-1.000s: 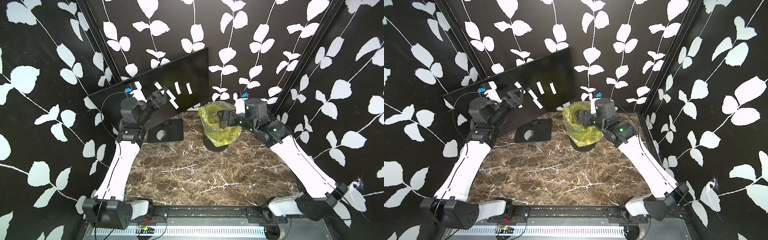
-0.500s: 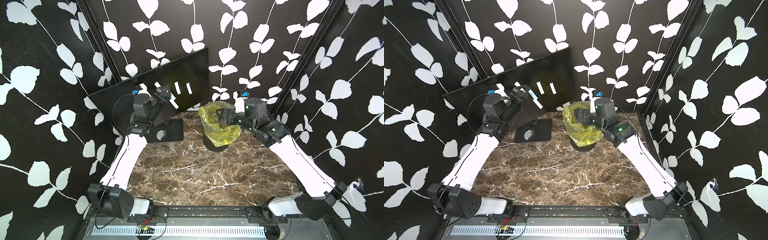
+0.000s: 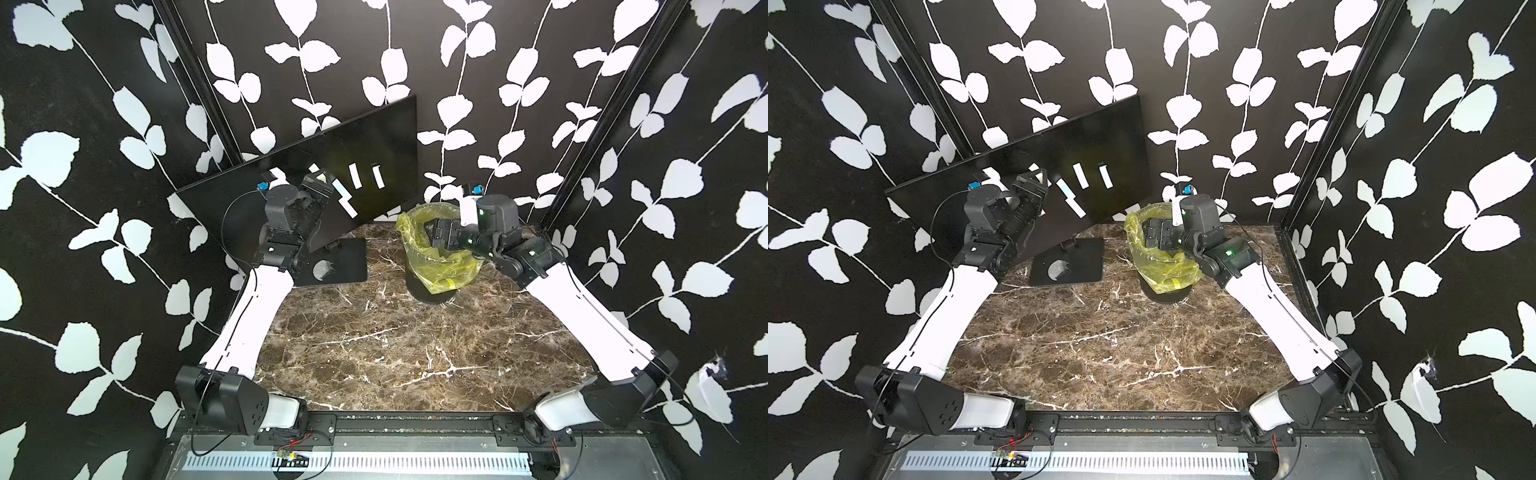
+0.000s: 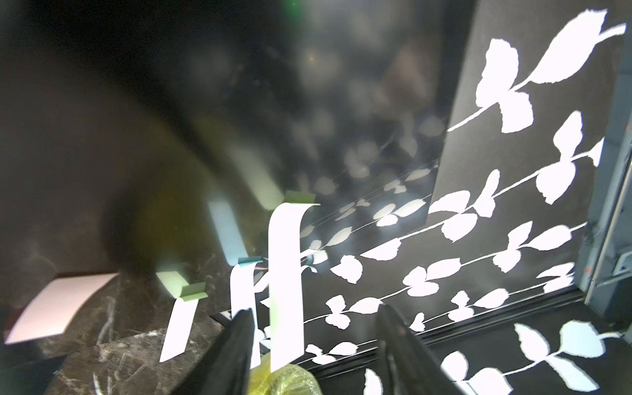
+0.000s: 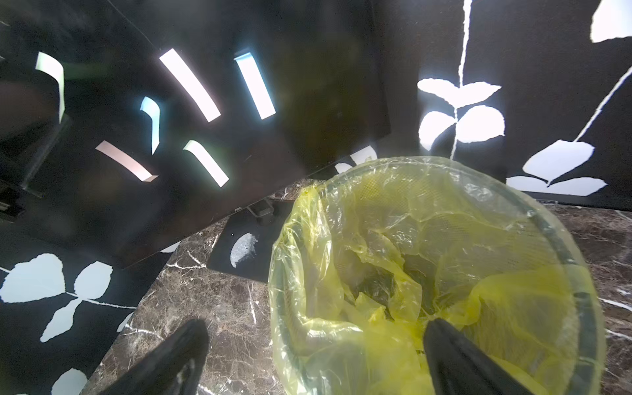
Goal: Remove the sticky note from the monitor
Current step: Tear off the sticky note from the monitor.
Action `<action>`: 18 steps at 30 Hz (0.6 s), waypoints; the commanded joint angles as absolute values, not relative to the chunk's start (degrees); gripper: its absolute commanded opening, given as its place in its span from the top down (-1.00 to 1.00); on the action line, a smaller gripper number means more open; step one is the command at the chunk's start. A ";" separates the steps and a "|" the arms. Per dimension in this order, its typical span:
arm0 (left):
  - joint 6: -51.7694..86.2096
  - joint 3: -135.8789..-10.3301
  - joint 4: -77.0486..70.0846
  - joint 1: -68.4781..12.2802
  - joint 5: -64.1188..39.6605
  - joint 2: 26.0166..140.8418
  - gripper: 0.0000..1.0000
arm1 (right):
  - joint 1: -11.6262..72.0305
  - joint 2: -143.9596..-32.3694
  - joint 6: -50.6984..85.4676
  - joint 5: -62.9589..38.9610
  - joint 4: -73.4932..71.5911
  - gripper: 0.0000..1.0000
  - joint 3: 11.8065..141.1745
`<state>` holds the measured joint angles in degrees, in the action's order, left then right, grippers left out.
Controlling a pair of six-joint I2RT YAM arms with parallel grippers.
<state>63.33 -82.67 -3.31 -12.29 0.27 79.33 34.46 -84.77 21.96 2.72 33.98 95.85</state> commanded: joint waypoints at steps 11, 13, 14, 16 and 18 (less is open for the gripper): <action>67.50 -83.09 -7.89 -12.49 0.01 81.08 0.25 | 34.82 -87.78 21.36 -2.61 28.09 -0.99 101.70; 67.63 -83.13 -8.25 -12.47 0.00 81.17 0.28 | 34.80 -87.96 21.20 -2.79 28.11 -0.98 101.88; 67.53 -83.26 -8.24 -12.58 -0.04 81.21 0.29 | 34.80 -87.98 21.06 -2.77 28.12 -0.98 101.94; 67.41 -83.66 -8.26 -12.45 -0.21 81.55 0.40 | 34.79 -88.05 20.88 -2.60 28.21 -0.98 101.93; 67.68 -84.00 -8.39 -12.57 -0.42 81.93 0.57 | 34.84 -88.07 20.75 -2.53 28.21 -0.99 101.97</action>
<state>67.53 -82.67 -5.98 -12.34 0.12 81.95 34.48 -87.99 21.52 -1.96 30.72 100.49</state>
